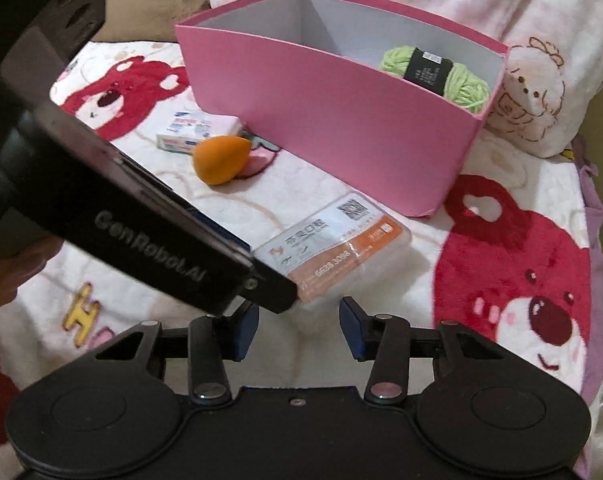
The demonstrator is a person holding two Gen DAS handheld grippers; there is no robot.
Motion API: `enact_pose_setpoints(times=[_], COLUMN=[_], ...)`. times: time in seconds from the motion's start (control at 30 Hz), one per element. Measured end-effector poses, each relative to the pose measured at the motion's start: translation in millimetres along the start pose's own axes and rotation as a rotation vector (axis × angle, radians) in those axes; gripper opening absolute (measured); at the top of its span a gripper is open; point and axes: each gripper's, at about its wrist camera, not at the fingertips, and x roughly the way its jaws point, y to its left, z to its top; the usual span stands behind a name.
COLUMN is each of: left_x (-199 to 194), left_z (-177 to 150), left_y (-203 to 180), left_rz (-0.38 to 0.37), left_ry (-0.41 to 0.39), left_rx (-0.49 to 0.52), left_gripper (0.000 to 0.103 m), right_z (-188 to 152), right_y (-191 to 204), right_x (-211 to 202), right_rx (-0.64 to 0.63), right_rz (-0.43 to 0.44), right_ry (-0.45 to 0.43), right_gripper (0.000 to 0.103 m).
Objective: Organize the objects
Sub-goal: 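Withdraw the right tool and move it to the clear orange-labelled box, then lower the right tool onto the clear plastic box and grasp it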
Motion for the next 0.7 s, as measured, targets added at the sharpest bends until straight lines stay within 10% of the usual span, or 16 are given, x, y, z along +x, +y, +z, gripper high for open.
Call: enact_pose_setpoints(times=[0.33,0.53,0.7], left_x=[-15.8,-18.8,-10.6], left_z=[1.1,5.1,5.5], left_y=[15.8,27.3,39.0], left_rz=[0.011,0.008,0.009], left_ry=[-0.002,-0.034,-0.061], left_rx=[-0.063,-0.1,-0.142], left_gripper=[0.043,0.043,0.045], right_z=[16.1,19.2,24.6], right_y=[29.6,10.7,-3.6], right_x=[0.6,-6.9,10.2], right_rx=[-0.063,-0.069,-0.085], right_rz=[-0.023,-0.11,-0.082], right_ry=[-0.016,-0.048,-0.024], right_gripper=[0.051,0.088,0.09])
